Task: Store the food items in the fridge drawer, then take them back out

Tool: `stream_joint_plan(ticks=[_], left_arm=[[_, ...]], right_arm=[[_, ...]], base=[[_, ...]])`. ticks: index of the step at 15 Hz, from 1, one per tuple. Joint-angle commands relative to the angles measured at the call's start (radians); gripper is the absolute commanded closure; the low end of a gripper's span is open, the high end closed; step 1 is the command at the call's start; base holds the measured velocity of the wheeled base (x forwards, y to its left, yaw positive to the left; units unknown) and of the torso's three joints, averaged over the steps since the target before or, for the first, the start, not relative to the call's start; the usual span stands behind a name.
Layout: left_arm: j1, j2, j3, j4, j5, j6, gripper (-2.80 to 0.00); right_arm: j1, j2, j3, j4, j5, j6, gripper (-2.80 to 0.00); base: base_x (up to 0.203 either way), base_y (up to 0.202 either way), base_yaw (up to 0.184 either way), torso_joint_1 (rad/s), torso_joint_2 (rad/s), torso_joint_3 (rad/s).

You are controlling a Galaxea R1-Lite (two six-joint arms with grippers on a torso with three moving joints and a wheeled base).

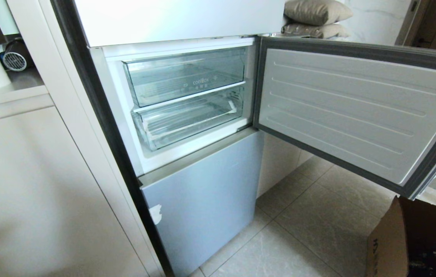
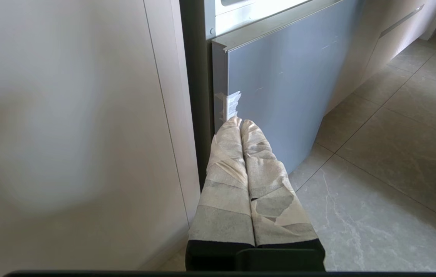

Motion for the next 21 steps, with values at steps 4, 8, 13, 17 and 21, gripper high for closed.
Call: stream_joint_plan(ticks=[4,8,13,17,21], left_arm=[[0.000,0.000,0.000,0.000,0.000,0.000,0.00],[0.000,0.000,0.000,0.000,0.000,0.000,0.00],[0.000,0.000,0.000,0.000,0.000,0.000,0.00],[0.000,0.000,0.000,0.000,0.000,0.000,0.00],[0.000,0.000,0.000,0.000,0.000,0.000,0.00]], right_arm=[[0.048,0.144,-0.131,0.001,0.237,0.139,0.00],[0.057,0.150,-0.153,0.007,0.345,0.216,0.00],[0.072,0.155,-0.176,0.027,0.488,0.293,0.00],[0.073,0.122,-0.173,0.119,0.575,0.293,0.00],[0.074,0.044,-0.108,0.149,0.644,0.293,0.00]], base=[[0.000,0.000,0.000,0.000,0.00,0.000],[0.000,0.000,0.000,0.000,0.00,0.000],[0.000,0.000,0.000,0.000,0.00,0.000],[0.000,0.000,0.000,0.000,0.00,0.000],[0.000,0.000,0.000,0.000,0.00,0.000]])
